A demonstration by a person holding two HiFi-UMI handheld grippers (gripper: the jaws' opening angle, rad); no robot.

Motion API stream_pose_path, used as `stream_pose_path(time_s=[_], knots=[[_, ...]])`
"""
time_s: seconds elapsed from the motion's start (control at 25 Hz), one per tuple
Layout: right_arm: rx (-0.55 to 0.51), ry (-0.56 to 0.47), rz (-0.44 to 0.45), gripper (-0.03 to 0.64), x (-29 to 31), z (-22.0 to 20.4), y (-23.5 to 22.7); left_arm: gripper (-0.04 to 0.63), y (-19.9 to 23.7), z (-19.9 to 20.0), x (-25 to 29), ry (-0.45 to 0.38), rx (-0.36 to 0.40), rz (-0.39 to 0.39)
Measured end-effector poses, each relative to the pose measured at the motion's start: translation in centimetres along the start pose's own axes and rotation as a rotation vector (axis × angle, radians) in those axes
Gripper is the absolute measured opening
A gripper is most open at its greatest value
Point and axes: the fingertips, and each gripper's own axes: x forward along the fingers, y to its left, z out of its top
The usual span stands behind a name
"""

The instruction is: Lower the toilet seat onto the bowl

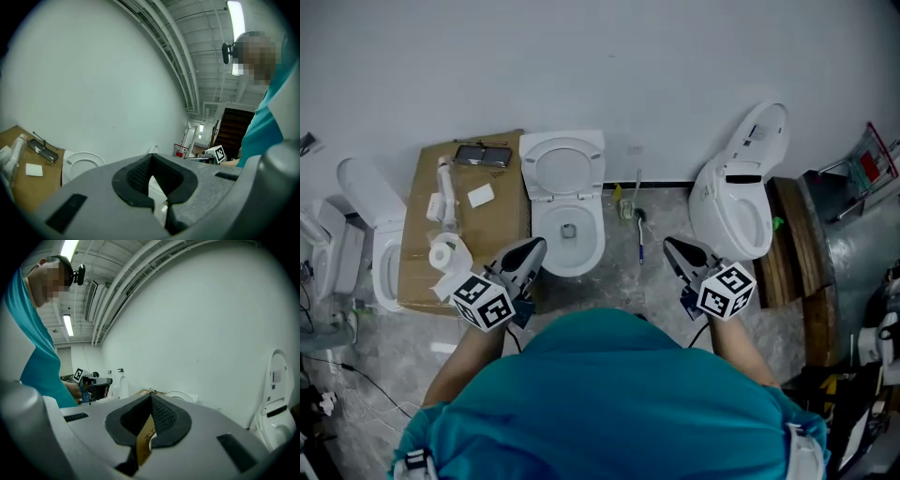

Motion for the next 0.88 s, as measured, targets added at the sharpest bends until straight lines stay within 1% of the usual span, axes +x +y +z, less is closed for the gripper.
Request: stream_pose_path(time_s=[0.16, 0.24, 0.32, 0.4, 0.52, 0.72, 0.88], knots=[[0.0, 0.025, 0.073, 0.0, 0.7, -0.1, -4.8, 0.003, 0.4, -0.7, 3.6, -0.004, 0.01, 0.073], [-0.009, 0.04, 0.12, 0.0, 1.1, 0.0, -7.8, 0.003, 0.9, -0.6, 6.2, -0.026, 0.013, 0.125], [-0.018, 0.062, 0.171, 0.0, 1.6, 0.3, -10.9, 0.003, 1.0, -0.5, 9.0, -0.059, -0.005, 0.181], [-0.034, 0.083, 0.224, 0.0, 1.9, 1.0, -13.6, 0.003, 0.4, -0.5, 11.7, -0.08, -0.018, 0.22], [-0.063, 0.093, 0.296, 0.0, 2.9, 2.3, -16.9, 0.003, -0.6, -0.7, 15.3, -0.074, -0.009, 0.265], [-0.09, 0.091, 0.384, 0.0, 5.4, 3.4, -19.2, 0.003, -0.6, -0.4, 17.9, -0.073, 0.012, 0.336], [-0.087, 0.1, 0.411, 0.0, 8.5, 3.5, -19.2, 0.003, 1.2, -0.1, 17.0, -0.07, 0.017, 0.381]])
